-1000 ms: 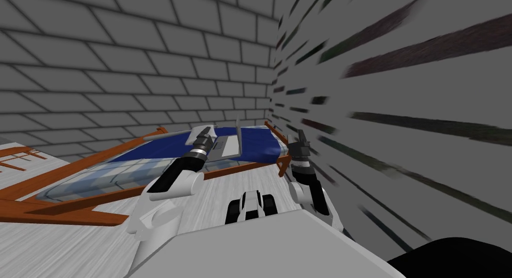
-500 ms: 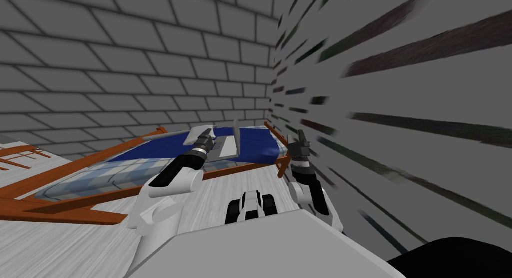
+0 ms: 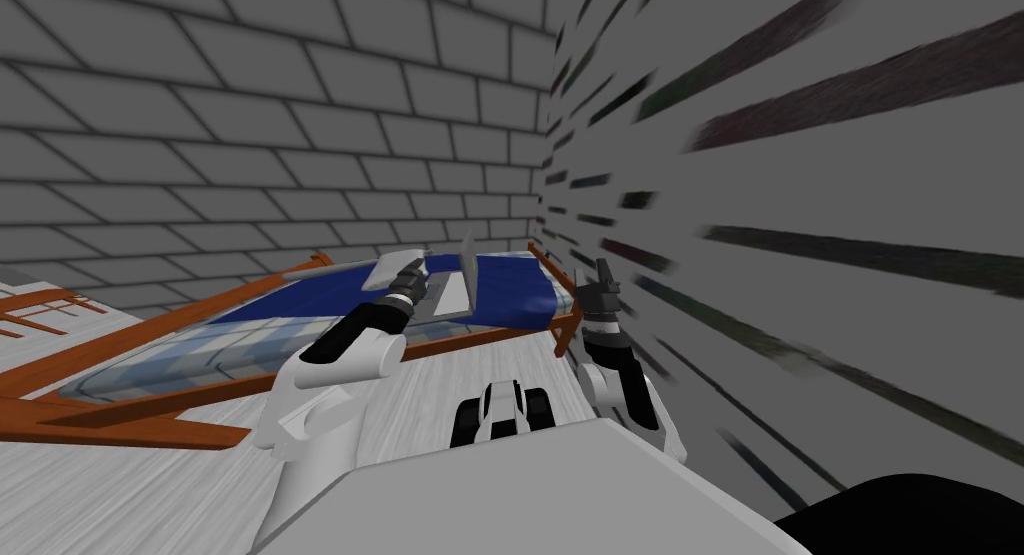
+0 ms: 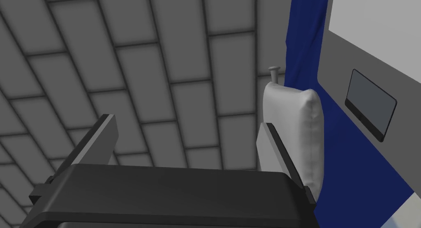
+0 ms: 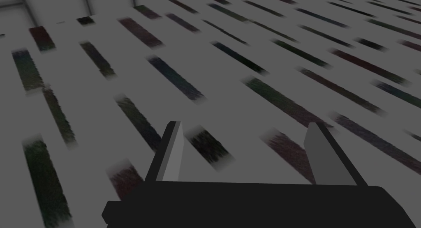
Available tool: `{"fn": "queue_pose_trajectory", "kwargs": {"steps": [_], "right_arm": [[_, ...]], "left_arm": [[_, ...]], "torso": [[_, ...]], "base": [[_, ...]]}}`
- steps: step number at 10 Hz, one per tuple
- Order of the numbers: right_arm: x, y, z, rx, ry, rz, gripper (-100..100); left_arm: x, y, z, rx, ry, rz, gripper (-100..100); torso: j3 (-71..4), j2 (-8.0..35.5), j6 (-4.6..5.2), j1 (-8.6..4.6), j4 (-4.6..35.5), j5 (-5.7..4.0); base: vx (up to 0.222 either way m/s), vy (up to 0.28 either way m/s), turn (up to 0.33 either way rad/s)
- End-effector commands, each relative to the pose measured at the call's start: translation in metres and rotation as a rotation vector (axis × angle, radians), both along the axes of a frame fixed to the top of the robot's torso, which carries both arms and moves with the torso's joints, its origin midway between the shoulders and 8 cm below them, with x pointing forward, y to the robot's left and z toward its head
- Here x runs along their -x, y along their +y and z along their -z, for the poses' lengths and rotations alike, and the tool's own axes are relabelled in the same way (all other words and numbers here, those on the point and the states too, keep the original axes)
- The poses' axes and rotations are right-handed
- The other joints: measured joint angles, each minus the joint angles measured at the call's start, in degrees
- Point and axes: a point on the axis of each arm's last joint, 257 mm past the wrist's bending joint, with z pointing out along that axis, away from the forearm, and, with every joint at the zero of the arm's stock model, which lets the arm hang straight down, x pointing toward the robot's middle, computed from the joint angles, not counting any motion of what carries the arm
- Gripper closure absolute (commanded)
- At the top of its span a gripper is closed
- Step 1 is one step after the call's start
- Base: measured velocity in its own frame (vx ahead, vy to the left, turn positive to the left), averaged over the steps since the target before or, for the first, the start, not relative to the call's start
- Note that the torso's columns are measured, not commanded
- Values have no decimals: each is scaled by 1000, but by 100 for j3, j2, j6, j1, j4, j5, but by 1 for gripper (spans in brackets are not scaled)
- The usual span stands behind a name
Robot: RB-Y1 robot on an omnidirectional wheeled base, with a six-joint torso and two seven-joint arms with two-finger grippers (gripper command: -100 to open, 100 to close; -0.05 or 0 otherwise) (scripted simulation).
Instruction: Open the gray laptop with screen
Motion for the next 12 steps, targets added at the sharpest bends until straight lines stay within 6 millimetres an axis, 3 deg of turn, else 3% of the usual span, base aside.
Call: {"fn": "queue_pose_trajectory", "kwargs": {"steps": [1, 12], "right_arm": [[0, 0, 0, 0, 0, 0, 0], [0, 0, 0, 0, 0, 0, 0]], "left_arm": [[-2, 4, 8, -8, 54, -14, -100], [1, 21, 21, -49, 222, -68, -100]], "torso": [[-2, -5, 0, -6, -1, -2], [2, 2, 0, 3, 1, 1]], "base": [[24, -63, 6], [28, -56, -7]]}}
